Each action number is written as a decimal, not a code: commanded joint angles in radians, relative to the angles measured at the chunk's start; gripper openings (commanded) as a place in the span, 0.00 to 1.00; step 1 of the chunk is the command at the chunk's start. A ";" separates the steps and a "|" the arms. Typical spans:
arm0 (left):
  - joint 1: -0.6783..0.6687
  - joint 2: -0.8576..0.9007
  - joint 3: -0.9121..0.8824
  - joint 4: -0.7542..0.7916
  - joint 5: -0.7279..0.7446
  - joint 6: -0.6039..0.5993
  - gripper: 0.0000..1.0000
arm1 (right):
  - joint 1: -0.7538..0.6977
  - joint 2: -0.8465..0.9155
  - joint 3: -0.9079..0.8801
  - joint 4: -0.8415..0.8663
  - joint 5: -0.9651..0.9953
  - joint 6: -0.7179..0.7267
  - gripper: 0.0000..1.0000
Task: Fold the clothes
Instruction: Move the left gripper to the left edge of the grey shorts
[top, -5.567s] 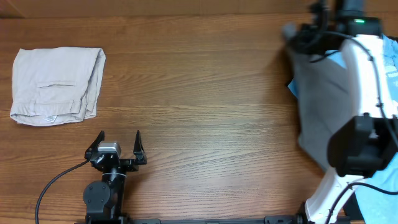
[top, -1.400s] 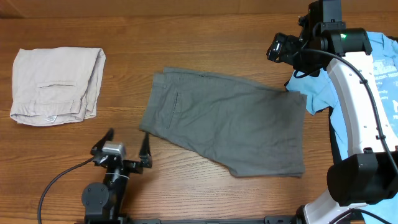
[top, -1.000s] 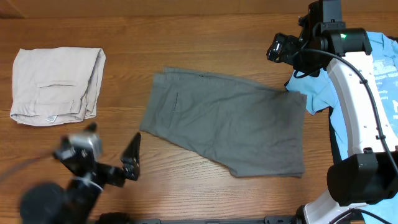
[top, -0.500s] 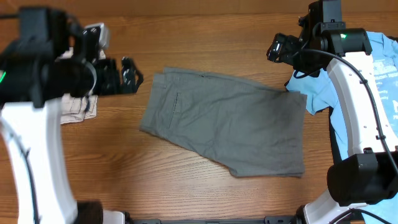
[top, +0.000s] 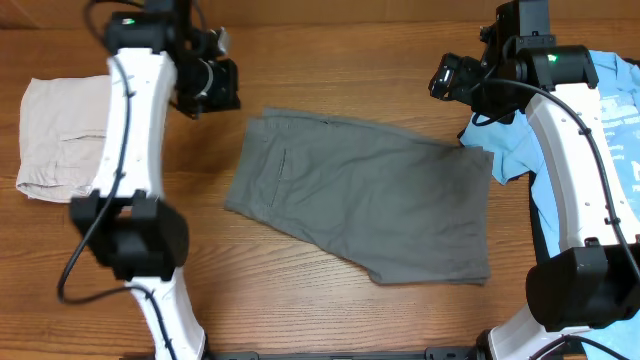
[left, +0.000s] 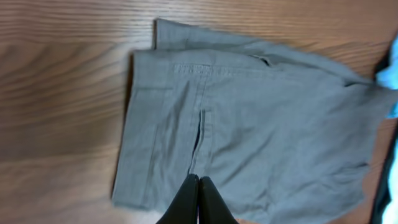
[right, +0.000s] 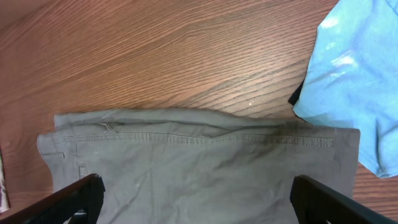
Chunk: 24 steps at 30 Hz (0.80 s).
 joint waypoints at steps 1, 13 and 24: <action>-0.055 0.107 0.021 0.032 -0.023 0.017 0.04 | 0.001 -0.003 0.009 0.005 0.002 -0.002 1.00; -0.143 0.346 0.021 0.104 -0.085 -0.034 0.04 | 0.001 -0.003 0.009 0.005 0.002 -0.002 1.00; -0.128 0.465 0.021 0.044 -0.294 -0.150 0.04 | 0.001 -0.003 0.009 0.005 0.002 -0.002 1.00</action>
